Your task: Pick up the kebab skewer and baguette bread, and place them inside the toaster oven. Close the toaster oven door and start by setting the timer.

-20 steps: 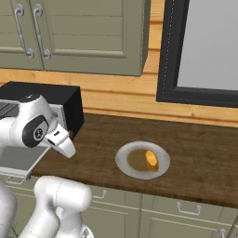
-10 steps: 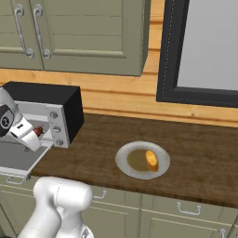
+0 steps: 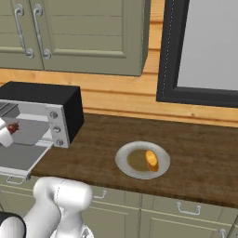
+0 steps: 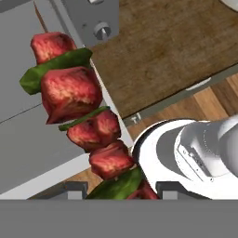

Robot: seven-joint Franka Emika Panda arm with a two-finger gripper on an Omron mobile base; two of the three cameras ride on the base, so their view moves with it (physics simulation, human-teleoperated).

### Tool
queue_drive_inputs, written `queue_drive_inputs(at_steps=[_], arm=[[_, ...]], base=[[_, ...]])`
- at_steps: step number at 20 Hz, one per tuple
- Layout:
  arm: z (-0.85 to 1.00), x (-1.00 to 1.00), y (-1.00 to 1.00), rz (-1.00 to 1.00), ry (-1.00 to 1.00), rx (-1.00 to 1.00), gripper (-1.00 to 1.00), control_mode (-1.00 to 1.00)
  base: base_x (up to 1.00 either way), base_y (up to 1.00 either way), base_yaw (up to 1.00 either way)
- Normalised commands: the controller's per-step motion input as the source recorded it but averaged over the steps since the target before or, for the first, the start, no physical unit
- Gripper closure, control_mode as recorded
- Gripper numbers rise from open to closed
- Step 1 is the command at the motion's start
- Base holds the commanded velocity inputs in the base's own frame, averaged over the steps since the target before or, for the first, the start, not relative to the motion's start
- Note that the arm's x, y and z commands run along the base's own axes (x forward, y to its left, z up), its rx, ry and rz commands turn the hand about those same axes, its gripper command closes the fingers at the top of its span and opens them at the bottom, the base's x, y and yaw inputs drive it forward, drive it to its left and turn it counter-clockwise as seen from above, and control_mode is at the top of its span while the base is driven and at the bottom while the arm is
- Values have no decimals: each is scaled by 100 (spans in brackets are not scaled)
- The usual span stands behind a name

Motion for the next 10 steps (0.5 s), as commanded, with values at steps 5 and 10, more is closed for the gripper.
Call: queue_drive_inputs(at_steps=[5,10], arm=[[-32,32,97,0,0,6,100,-100],[-31,41,67,3,-5,3,100,-100]], base=[[0,0,0],[0,0,0]])
